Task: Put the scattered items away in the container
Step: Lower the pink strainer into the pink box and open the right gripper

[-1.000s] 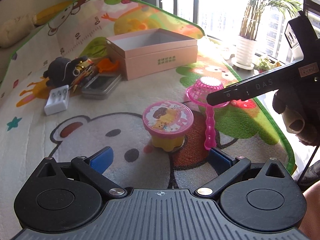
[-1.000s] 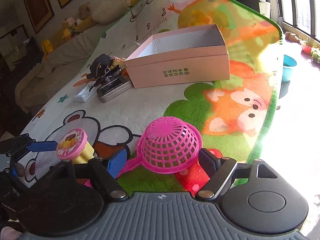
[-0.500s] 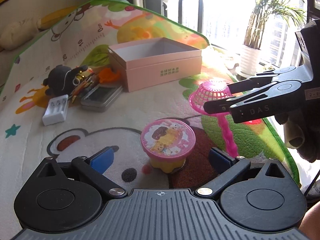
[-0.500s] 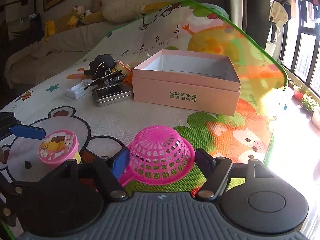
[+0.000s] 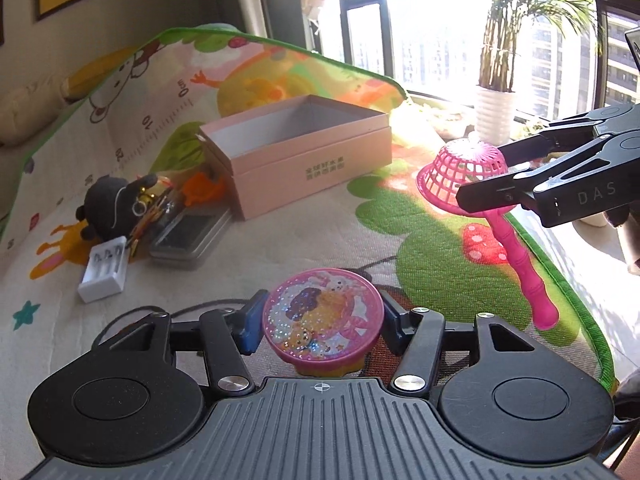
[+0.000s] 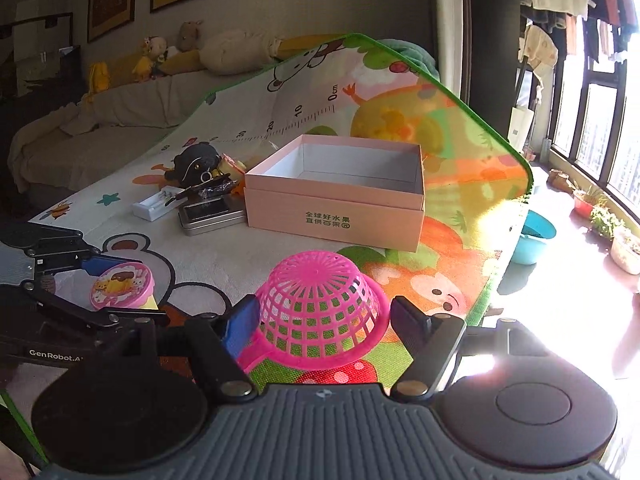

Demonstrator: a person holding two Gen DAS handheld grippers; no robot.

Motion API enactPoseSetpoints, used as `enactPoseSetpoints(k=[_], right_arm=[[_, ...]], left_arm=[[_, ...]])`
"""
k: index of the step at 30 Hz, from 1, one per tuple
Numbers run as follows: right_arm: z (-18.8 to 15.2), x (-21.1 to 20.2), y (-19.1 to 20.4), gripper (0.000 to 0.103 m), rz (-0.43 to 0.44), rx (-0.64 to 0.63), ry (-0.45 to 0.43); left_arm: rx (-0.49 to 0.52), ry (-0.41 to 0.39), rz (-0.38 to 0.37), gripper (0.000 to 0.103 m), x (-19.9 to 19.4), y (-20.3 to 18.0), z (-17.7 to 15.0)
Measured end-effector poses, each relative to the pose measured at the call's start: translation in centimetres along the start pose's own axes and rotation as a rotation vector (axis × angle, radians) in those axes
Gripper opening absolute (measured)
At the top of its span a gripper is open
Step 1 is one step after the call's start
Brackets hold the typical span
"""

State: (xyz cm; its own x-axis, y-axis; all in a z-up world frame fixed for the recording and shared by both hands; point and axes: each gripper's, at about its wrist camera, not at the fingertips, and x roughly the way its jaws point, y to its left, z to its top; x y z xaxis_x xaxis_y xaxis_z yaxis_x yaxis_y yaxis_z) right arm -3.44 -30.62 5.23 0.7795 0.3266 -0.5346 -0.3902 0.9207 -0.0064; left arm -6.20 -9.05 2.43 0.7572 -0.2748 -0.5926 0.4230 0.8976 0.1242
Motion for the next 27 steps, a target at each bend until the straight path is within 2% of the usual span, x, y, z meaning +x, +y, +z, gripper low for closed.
enactPoseSetpoints(k=[5,10,15,19,20,22,25,27], right_arm=[[-0.1,-0.3,0.0,0.072,0.016,-0.026,-0.002],[0.8,-0.4,-0.7,0.072,0.010,-0.047,-0.032],[4.7,1.7,-2.4,0.072,-0.027,-0.082,-0.116],[9.4,6.0,-3.3,0.072,-0.082,-0.169,-0.163],[10.5,7.3,-3.4,0.073,-0.100,-0.186,-0.175],[12.2,10.1,-3.9,0.073,-0.124,-0.217,-0.213],[13.7,14.2,-5.0,0.073,-0.146,-0.203,-0.184],[13.8,15.5,-5.9,0.073,-0.155,-0.156,-0.156]], left_arm=[[0.021,0.012,-0.030,0.061,-0.3,0.1,1.0],[0.031,-0.069,-0.027,0.061,0.6,2.0,5.6],[0.024,-0.163,-0.022,0.061,4.6,4.8,11.8],[-0.050,-0.215,-0.075,0.063,9.0,8.2,17.2],[-0.073,-0.228,-0.099,0.080,10.2,9.2,18.5],[-0.150,-0.246,-0.117,0.097,12.1,11.1,20.1],[-0.218,-0.245,-0.105,0.097,13.0,13.3,20.6],[-0.204,-0.258,-0.069,0.097,12.1,14.1,19.7]])
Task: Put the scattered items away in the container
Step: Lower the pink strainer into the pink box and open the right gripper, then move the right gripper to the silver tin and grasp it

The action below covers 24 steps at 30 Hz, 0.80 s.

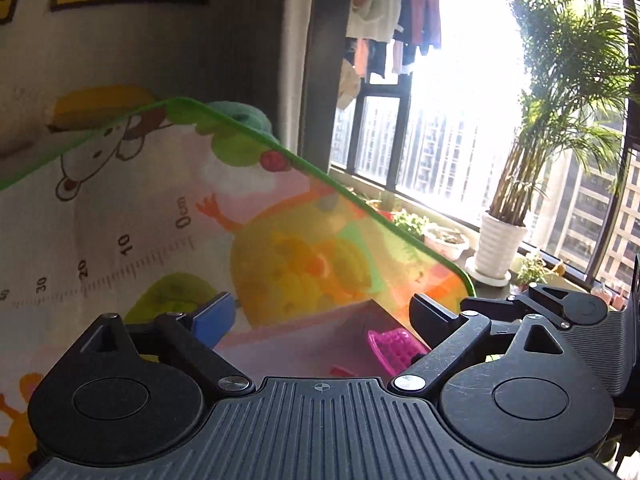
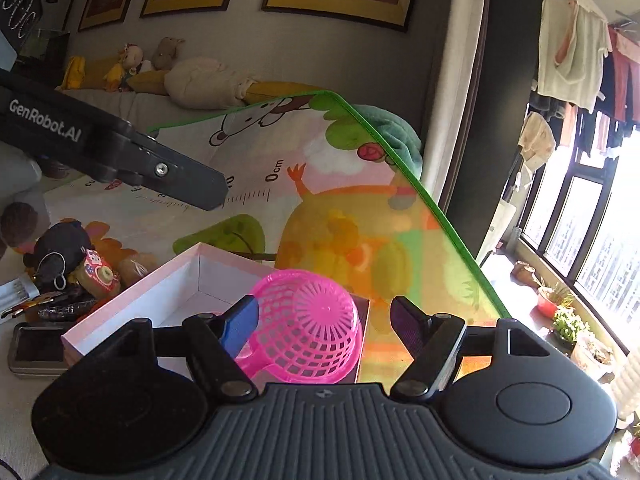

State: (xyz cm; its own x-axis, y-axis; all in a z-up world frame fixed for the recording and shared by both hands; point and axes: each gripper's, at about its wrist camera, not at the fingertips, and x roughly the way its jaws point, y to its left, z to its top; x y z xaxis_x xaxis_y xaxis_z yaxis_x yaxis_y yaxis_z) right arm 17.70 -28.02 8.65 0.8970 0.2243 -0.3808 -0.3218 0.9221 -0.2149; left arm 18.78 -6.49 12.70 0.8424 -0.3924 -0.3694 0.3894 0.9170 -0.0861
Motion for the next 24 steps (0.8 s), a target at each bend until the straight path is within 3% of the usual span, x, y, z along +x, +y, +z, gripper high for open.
enactPoseSetpoints(k=[8,14,17,21,24], right_arm=[[-2.7,-0.7,0.4,0.075,-0.012,0.046,0.068],[-2.5,-3.5,3.4,0.075,0.044,0.011,0.068],[-1.8,-5.2,6.3,0.075,0.096,-0.021,0.051],[-1.4,-6.3,11.5,0.075,0.211,-0.093,0.043],[-1.8,-6.0,16.1,0.071,0.288,-0.182,0.063]], left_arm=[[0.096,0.097,0.165,0.101,-6.3,1.6,-6.0],[0.136,0.253,0.300,0.102,-10.5,2.3,-12.0],[0.162,0.283,0.372,0.103,-13.0,3.0,-13.7],[0.216,0.261,0.541,0.103,-15.9,4.7,-14.3],[0.159,0.251,0.597,0.103,-17.9,6.8,-14.3]])
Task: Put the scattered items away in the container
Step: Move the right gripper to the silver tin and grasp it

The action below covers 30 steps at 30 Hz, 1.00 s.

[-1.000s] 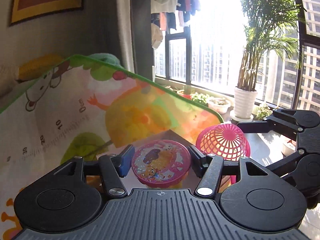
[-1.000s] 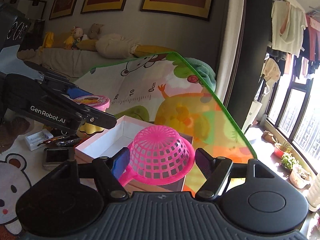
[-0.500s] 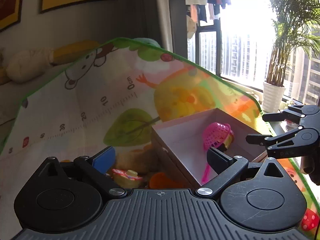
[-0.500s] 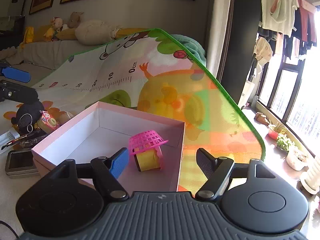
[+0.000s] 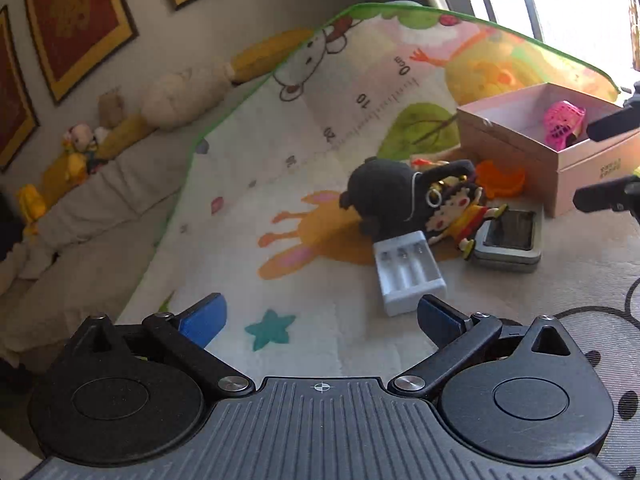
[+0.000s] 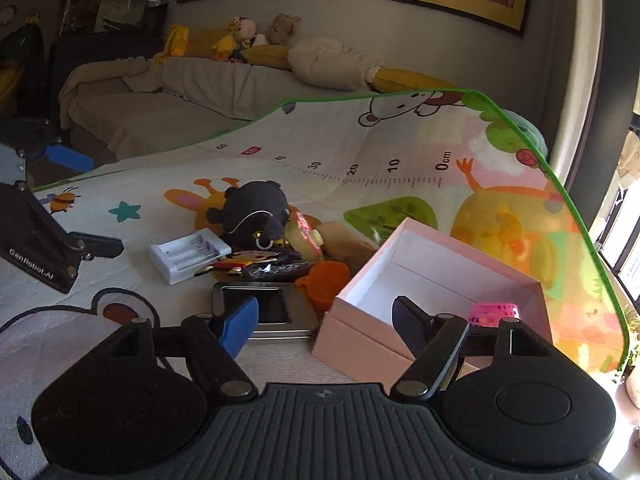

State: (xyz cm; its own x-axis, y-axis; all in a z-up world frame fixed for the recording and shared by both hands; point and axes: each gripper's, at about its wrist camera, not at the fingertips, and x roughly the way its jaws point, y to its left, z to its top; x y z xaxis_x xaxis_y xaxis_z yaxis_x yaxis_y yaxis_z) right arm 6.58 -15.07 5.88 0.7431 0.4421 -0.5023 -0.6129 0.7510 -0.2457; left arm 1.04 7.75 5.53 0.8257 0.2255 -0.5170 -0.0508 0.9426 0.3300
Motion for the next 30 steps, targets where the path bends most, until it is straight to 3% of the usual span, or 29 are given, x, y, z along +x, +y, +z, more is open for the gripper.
enactPoseSetpoints(k=[4,9,10,14,17,22,25,30], right_arm=[[0.3,2.9,4.5,0.052,0.058,-0.047,0.051],[0.5,5.4,7.3,0.046,0.017,-0.122,0.058],[0.5,5.7,7.2,0.041,0.014,-0.118,0.069],[0.4,5.2,6.0,0.041,0.016,-0.059,0.088],[-0.2,3.1,4.6,0.046,0.019,-0.024,0.073],[-2.7,-0.5,1.4,0.061,-0.021,0.074,0.076],[-4.1,-2.3,-0.6,0.066,-0.053,0.166,0.066],[-6.2,-4.4,-3.2,0.071,-0.084,0.285,0.053]], left_arm=[[-0.081,0.023,0.000,0.103,-0.6,2.3,-1.1],[-0.149,0.045,-0.012,0.103,-1.1,3.9,-2.5],[-0.179,0.044,-0.029,0.103,-1.1,4.1,-2.6],[-0.263,0.017,-0.187,0.103,-1.1,3.3,-2.2],[-0.212,-0.029,-0.293,0.103,-0.9,0.2,-1.5],[-0.104,-0.058,-0.391,0.103,0.9,-5.7,0.4],[-0.030,-0.051,-0.398,0.103,2.5,-8.6,1.3],[0.002,0.018,-0.414,0.102,5.3,-10.8,2.0]])
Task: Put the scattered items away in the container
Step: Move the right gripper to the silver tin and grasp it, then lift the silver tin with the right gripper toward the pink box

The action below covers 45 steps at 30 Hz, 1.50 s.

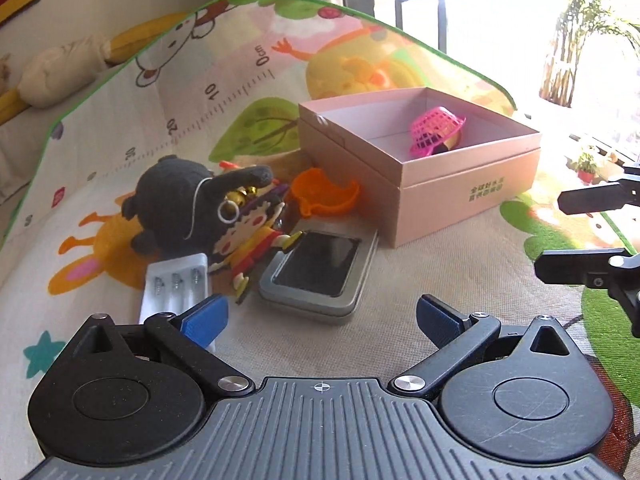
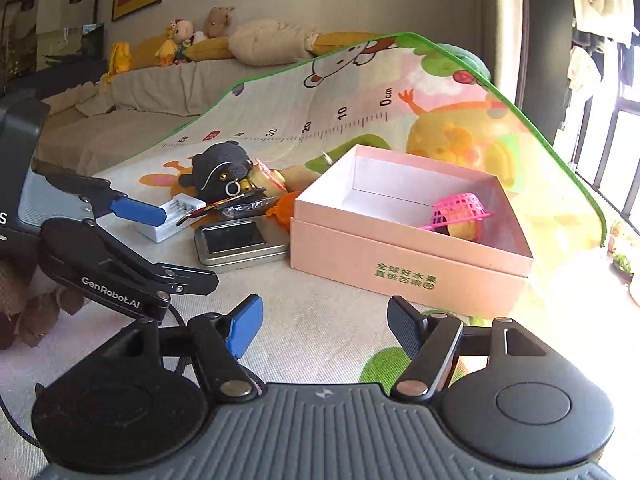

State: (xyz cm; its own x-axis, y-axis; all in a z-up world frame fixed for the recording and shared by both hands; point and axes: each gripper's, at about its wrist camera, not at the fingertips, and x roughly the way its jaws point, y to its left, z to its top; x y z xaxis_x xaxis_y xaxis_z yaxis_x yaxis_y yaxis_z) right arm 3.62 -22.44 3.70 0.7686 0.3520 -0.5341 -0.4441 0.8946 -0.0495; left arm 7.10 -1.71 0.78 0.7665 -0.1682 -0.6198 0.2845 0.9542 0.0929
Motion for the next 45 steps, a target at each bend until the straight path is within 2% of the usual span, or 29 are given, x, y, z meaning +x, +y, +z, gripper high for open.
enactPoseSetpoints(k=[2,5,7,8,15,21,23,26,29,31,34,36,41,43,45], right_arm=[[-0.5,-0.2,-0.8,0.072,-0.003,0.030,0.003],[-1.2,-0.1,-2.0,0.073,-0.007,0.076,0.018],[-1.6,0.2,-2.6,0.073,-0.012,0.107,0.033],[-1.8,0.3,-2.8,0.073,-0.014,0.117,0.040],[-2.5,0.0,-2.8,0.077,-0.023,0.123,0.046],[-2.2,-0.6,-1.6,0.079,-0.006,0.077,0.039],[-2.0,-0.8,-1.0,0.080,0.006,0.065,0.036],[-1.7,-0.9,-0.2,0.083,0.031,0.056,0.033],[-1.4,-0.9,1.1,0.088,0.069,0.046,0.036],[-1.1,-0.7,2.2,0.092,0.098,0.037,0.044],[-0.6,-0.3,4.3,0.099,0.150,0.020,0.057],[-0.1,0.2,5.8,0.101,0.167,0.027,0.065],[0.9,3.0,9.0,0.103,0.139,0.092,0.118],[1.0,4.2,10.2,0.103,0.115,0.073,0.128],[1.1,5.1,10.9,0.103,0.106,0.043,0.139]], left_arm=[[-0.006,0.015,0.003,0.099,0.9,-0.1,0.2],[-0.048,0.022,-0.008,0.083,1.6,0.2,0.7],[-0.062,0.019,-0.001,0.079,1.8,0.3,1.0],[-0.059,0.018,0.008,0.075,1.9,0.3,1.0],[0.013,0.023,-0.031,0.069,-0.7,-0.5,-0.2],[0.090,0.036,-0.177,0.069,-5.6,-2.5,-3.0],[0.090,0.050,-0.197,0.071,-6.6,-2.7,-3.9],[0.080,0.054,-0.133,0.075,-7.1,-2.0,-4.9],[0.023,0.052,-0.058,0.077,-7.3,-0.4,-5.1],[-0.008,0.050,-0.034,0.078,-7.6,0.8,-5.2],[-0.032,0.046,-0.022,0.089,-8.4,2.2,-5.6],[-0.047,0.039,0.016,0.094,-9.0,3.1,-5.8],[-0.173,0.020,0.141,0.096,-9.9,6.6,-6.1],[-0.219,0.016,0.167,0.096,-10.0,7.6,-6.0],[-0.242,0.007,0.163,0.097,-10.1,8.2,-5.8]])
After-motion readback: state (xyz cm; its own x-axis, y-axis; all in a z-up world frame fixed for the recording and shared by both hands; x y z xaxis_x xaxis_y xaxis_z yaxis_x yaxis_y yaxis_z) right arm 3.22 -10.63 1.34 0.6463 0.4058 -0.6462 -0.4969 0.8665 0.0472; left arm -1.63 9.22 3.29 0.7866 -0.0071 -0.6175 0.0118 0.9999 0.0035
